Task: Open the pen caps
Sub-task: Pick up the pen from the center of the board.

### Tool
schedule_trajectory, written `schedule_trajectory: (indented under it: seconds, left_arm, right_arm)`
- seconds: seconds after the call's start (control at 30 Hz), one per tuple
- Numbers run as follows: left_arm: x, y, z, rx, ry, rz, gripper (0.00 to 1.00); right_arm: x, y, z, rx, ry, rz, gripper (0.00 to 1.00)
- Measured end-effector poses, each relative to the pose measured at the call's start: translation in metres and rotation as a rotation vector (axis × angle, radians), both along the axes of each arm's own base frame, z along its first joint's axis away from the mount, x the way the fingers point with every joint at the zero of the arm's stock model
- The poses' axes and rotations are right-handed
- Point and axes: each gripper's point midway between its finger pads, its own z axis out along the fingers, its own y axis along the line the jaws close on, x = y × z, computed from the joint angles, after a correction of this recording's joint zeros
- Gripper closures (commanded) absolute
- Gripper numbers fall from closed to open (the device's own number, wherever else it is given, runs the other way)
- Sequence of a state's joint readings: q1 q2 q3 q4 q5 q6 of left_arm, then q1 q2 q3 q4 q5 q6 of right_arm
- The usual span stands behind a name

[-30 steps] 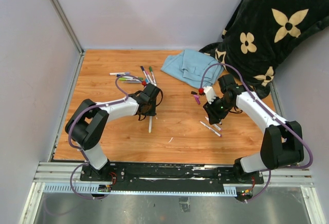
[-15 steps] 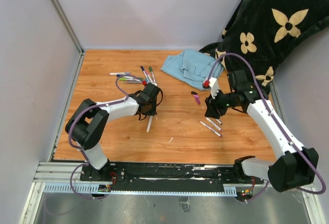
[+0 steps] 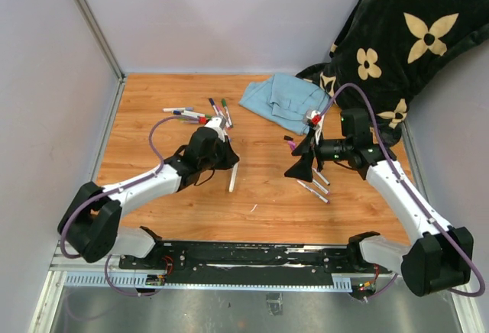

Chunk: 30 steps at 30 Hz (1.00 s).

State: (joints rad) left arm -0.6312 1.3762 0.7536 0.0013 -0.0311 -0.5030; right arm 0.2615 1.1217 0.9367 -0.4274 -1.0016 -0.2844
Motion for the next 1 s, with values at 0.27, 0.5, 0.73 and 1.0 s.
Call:
schedule_trajectory:
  seconds: [0.27,0.5,0.73,1.0]
  left_arm:
    - [-0.021,-0.014,0.022,-0.243,-0.085,-0.027,1.00]
    - [-0.042,-0.041,0.049,-0.412,-0.150,-0.075,1.00]
    - [-0.051,-0.063,0.081,-0.542,-0.224,-0.102,1.00]
    - [-0.052,-0.082,0.090,-0.616,-0.268,-0.085,1.00]
  right_arm:
    - [-0.007,0.014,-0.015,0.128,0.167,0.006,0.02]
    - [-0.006,0.018,-0.025,0.170,0.214,-0.013,0.01]
    - [-0.004,0.025,-0.028,0.179,0.228,-0.003,0.01]
    - [-0.008,0.034,-0.030,0.205,0.234,0.006,0.00]
